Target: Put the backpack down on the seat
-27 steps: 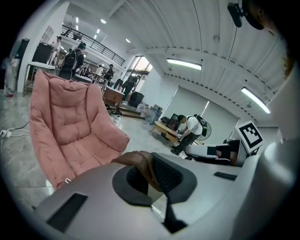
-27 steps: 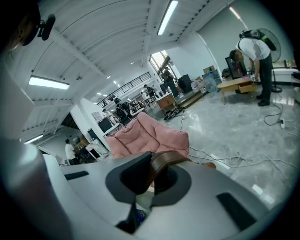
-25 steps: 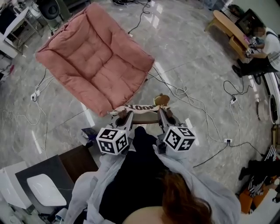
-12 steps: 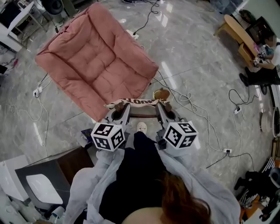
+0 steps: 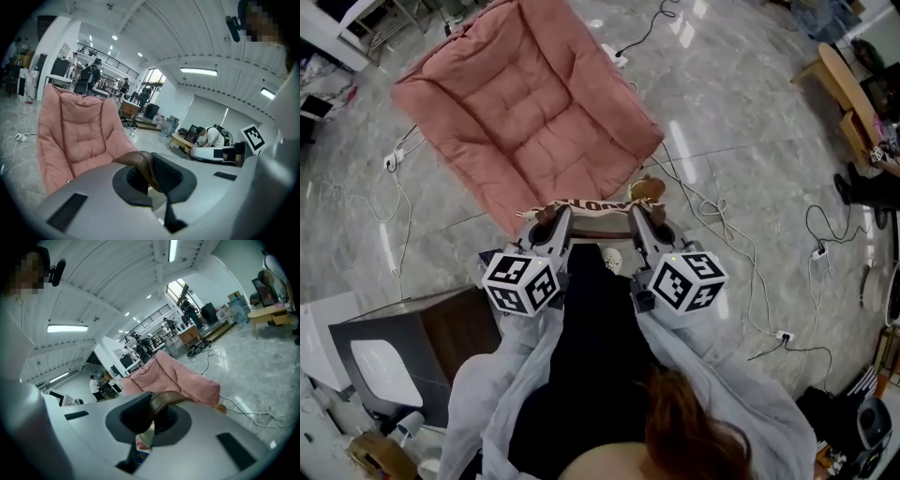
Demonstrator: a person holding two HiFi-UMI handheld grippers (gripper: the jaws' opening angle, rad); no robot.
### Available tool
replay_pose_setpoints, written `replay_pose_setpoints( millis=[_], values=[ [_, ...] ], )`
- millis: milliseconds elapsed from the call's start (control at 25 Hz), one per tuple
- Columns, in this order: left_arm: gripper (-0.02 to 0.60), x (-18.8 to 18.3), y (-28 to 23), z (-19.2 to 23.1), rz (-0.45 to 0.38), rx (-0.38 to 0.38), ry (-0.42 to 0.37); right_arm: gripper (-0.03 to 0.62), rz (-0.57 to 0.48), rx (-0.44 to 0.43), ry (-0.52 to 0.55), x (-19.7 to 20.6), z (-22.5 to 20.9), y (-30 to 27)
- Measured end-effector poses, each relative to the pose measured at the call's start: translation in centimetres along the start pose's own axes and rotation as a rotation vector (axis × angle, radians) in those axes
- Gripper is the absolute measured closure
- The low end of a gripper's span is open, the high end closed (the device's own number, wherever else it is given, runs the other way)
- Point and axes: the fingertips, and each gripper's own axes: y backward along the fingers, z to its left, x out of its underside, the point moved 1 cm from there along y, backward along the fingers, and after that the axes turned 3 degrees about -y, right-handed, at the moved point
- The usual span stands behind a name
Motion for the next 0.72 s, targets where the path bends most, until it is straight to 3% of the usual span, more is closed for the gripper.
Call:
replay_pose_setpoints(
  millis=[440,720],
  values=[
    [0.568,0.3,-2.6,2.6,0.013,-0.028,0.057,0.585,0.062,0.025,-0.022,-0.7,-2.4,-4.6],
    [0.568,-2.1,-6.2,6.4,0.008,-0.04,0.097,0.585,0.092,0.027,-0.012,-3.3,-3.2,-10.0]
  ],
)
